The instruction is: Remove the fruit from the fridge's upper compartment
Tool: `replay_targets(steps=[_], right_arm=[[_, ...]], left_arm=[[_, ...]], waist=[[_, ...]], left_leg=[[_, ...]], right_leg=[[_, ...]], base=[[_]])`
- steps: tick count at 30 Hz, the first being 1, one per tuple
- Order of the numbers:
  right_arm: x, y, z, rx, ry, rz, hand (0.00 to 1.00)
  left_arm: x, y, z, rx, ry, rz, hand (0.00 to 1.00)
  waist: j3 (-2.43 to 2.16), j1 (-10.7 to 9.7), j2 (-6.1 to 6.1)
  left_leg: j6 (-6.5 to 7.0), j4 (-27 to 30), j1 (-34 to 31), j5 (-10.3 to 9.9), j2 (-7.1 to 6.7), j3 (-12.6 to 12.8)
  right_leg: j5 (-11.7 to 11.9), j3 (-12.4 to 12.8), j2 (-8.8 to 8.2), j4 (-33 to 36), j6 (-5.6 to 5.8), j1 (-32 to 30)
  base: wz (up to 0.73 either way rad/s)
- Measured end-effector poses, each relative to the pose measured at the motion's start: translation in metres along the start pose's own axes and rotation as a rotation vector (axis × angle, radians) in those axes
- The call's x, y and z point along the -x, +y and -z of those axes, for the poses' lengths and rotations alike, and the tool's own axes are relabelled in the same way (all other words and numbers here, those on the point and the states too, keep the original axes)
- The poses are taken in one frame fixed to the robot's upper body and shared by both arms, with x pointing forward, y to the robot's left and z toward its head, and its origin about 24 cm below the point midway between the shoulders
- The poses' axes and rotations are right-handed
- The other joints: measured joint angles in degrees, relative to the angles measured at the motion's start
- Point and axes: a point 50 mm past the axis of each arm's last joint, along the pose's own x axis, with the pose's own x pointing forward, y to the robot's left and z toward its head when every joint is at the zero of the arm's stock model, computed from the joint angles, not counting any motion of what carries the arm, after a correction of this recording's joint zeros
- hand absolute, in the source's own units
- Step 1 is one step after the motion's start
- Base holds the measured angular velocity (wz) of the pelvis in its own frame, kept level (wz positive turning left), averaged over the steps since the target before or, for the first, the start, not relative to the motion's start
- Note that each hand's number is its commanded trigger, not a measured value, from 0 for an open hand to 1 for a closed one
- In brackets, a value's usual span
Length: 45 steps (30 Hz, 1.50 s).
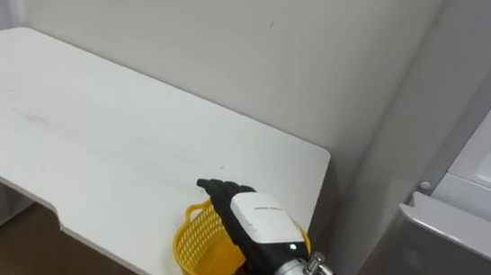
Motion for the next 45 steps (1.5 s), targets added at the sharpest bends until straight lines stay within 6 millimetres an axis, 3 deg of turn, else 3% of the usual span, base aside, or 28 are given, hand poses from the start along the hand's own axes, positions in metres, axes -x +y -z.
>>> replay_targets(steps=[11, 17, 22, 24, 28, 32, 34, 38, 41, 45], right_arm=[[0.0, -0.001, 0.001, -0.001, 0.003, 0.004, 0.0], [-0.001, -0.008, 0.004, -0.042, 0.015, 0.029, 0.0], [-0.002, -0.035, 0.002, -0.117, -0.012, 0.133, 0.0], [-0.001, -0.04, 0.001, -0.128, -0.026, 0.153, 0.0], [0.001, -0.056, -0.008, -0.138, -0.08, 0.224, 0.0], [0.005, -0.07, -0.019, -0.156, -0.138, 0.281, 0.0], [0.008, -0.079, -0.03, -0.167, -0.191, 0.317, 0.0], [0.015, -0.092, -0.043, -0.194, -0.263, 0.382, 0.0], [0.027, -0.1, -0.045, -0.276, -0.293, 0.428, 0.0], [0.05, -0.11, -0.046, -0.425, -0.349, 0.505, 0.0]], left_arm=[[0.0, 0.0, 0.0, 0.002, 0.0, -0.003, 0.0], [0.001, -0.001, 0.003, 0.005, 0.003, 0.001, 0.0], [0.002, -0.001, 0.006, 0.002, -0.009, 0.01, 0.0], [0.002, -0.001, 0.006, 0.002, -0.011, 0.011, 0.0], [0.002, -0.002, 0.005, -0.002, -0.017, 0.015, 0.0], [0.002, -0.007, 0.004, 0.0, -0.015, 0.03, 0.0], [0.001, -0.013, 0.002, 0.001, -0.015, 0.043, 0.0], [0.001, -0.015, 0.003, 0.004, -0.01, 0.041, 0.0], [0.001, -0.018, 0.005, 0.005, -0.001, 0.038, 0.0], [0.001, -0.021, 0.008, 0.013, -0.005, 0.035, 0.0]], waist=[[-0.1, 0.0, 0.24], [-0.35, -0.2, 1.21], [-0.58, -1.1, 1.61], [-0.3, -1.4, 2.08], [-0.09, -3.4, 2.46], [-0.2, -4.7, 3.34], [-0.47, -5.6, 4.42], [-0.97, -7.1, 5.28], [-1.07, -7.7, 5.78], [-1.02, -10.6, 6.0]], left_leg=[[0.0, 0.0, 0.0, 0.0, -0.01, 0.1], [0.01, 0.6, -0.2, 0.0, -0.01, 0.2], [0.04, 0.9, -0.3, 0.1, 0.15, 0.6], [0.05, 1.0, 0.0, 0.1, 0.38, 1.0], [0.09, 1.0, 0.0, 0.0, 0.43, 0.9], [0.12, 1.0, 0.1, 0.0, 0.54, 1.8], [0.16, 0.9, 0.3, 0.0, 0.57, 2.5], [0.14, 0.9, 0.6, 0.1, 0.86, 3.3], [0.11, 0.5, 2.2, 0.1, 1.02, 4.2], [0.13, 0.0, 2.6, 0.1, 1.01, 4.5]], right_leg=[[0.0, 0.0, 0.01, 0.0, 0.0, 0.0], [0.0, -0.4, -0.02, -0.1, 0.0, 0.0], [0.0, 0.2, -0.07, 0.1, 0.0, -0.5], [0.0, 1.0, -0.07, 0.0, 0.0, -0.4], [0.0, 1.9, -0.06, 0.1, 0.0, -0.2], [0.0, 2.6, -0.05, 0.2, 0.0, -0.5], [0.0, 3.3, -0.03, 0.2, -0.01, -0.6], [0.0, 3.5, 0.1, 0.3, -0.05, -0.4], [0.0, 3.9, 0.09, 0.2, -0.05, 0.5], [0.0, 4.9, 0.13, 0.1, -0.04, 0.9]], base=[[0.0], [0.0], [-0.03], [-0.1], [-0.05], [-0.12], [-0.13], [-0.05], [-0.12], [-0.03]])
